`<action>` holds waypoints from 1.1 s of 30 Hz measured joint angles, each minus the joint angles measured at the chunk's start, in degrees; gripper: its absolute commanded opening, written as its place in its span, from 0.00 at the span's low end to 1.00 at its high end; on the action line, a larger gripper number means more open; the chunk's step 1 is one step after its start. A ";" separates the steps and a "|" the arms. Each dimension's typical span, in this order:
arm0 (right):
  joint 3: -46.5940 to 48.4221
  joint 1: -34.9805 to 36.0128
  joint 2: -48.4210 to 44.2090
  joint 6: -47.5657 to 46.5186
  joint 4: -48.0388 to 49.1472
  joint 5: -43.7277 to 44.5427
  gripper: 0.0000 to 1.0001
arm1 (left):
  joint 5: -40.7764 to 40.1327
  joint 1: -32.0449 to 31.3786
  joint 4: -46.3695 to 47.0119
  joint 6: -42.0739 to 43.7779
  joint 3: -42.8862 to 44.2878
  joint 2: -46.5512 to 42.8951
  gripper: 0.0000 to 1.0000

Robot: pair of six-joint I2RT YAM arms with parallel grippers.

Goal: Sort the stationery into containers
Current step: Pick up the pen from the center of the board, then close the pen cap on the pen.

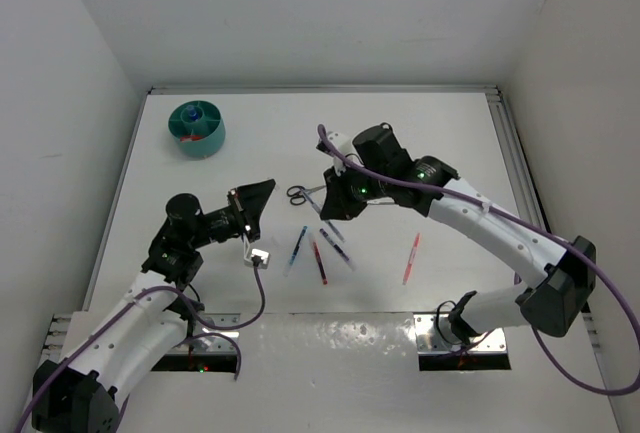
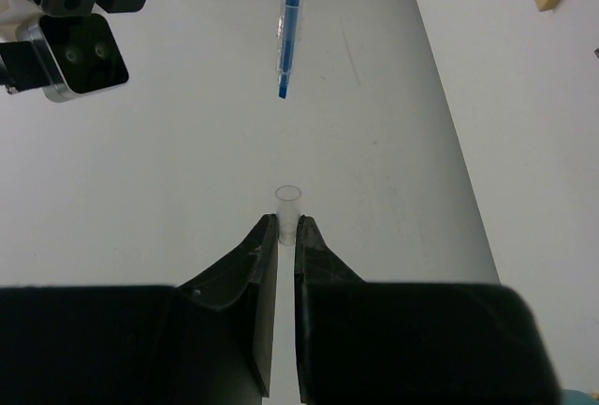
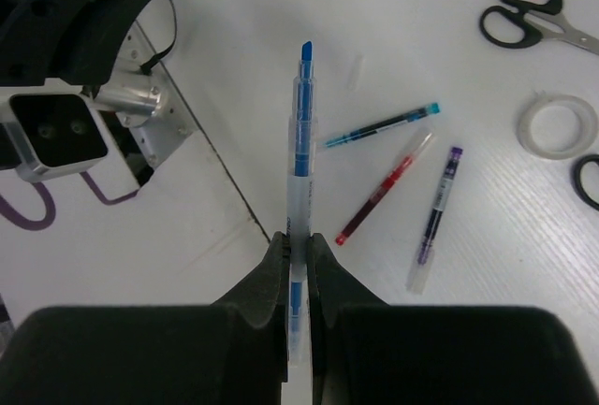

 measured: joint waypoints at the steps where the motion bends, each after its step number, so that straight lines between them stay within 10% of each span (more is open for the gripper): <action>1: 0.15 0.44 0.22 0.31 -0.02 -0.26 0.00 | 0.15 0.00 0.00 0.26 0.11 0.00 0.00; 33: 0.52 4.20 1.11 4.83 5.62 -1.05 0.00 | 0.96 -0.57 -0.83 1.11 1.62 1.79 0.00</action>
